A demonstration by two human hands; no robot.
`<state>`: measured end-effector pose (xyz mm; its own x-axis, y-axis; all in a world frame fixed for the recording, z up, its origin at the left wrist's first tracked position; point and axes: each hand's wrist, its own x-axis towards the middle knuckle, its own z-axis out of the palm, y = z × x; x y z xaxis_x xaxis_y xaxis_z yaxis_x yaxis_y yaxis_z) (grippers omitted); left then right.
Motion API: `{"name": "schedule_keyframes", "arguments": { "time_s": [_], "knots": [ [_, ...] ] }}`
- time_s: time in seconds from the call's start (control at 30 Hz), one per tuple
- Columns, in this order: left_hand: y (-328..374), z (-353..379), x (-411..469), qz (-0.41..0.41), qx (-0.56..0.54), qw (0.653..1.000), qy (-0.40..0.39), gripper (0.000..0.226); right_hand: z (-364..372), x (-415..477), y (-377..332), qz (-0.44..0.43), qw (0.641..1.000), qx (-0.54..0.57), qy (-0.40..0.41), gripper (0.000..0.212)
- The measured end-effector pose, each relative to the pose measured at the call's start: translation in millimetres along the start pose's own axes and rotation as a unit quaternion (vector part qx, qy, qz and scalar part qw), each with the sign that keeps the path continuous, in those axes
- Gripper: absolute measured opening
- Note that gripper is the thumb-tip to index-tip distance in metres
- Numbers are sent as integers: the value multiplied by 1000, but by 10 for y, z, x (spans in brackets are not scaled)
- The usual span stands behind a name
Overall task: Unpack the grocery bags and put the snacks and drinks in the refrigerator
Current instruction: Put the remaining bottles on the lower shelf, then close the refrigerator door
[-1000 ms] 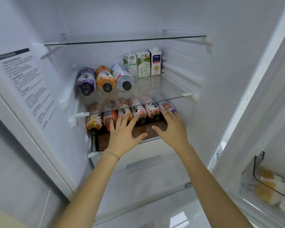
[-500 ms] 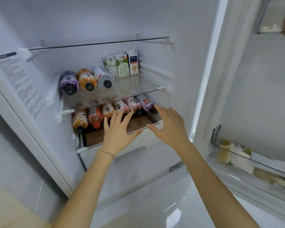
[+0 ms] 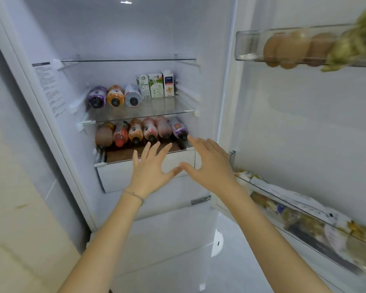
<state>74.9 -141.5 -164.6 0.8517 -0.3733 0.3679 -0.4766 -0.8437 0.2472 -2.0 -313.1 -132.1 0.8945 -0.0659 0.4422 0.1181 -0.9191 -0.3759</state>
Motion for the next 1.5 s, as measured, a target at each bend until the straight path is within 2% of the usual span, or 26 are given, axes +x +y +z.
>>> {"name": "schedule_keyframes", "arguments": {
  "time_s": [0.13,0.37,0.57,0.87,1.07,1.23,1.5],
  "knots": [
    [221,-89,-282,-7,-3,1000,4,98,-146,-272,62,2,999,1,-33,75],
    [518,-253,-664,-10,-9,1000,10,103,-384,-622,35,-14,1000,13,3,79],
    [577,-438,-807,8,8,999,35,94,-618,-897,-50,-8,999,8,36,74],
    [914,-547,-993,68,-4,997,48,83,-1095,-1451,-31,59,994,-37,83,73],
    [1511,-462,-1232,105,-27,994,24,92,-1520,-1946,130,85,987,-52,123,73],
    [1993,-493,-1387,112,-19,993,42,91,-1802,-2239,310,72,987,-32,143,75],
    [2861,-540,-1625,77,-9,993,95,90,-2364,-2609,864,-15,984,-4,176,69]
  ]
}}
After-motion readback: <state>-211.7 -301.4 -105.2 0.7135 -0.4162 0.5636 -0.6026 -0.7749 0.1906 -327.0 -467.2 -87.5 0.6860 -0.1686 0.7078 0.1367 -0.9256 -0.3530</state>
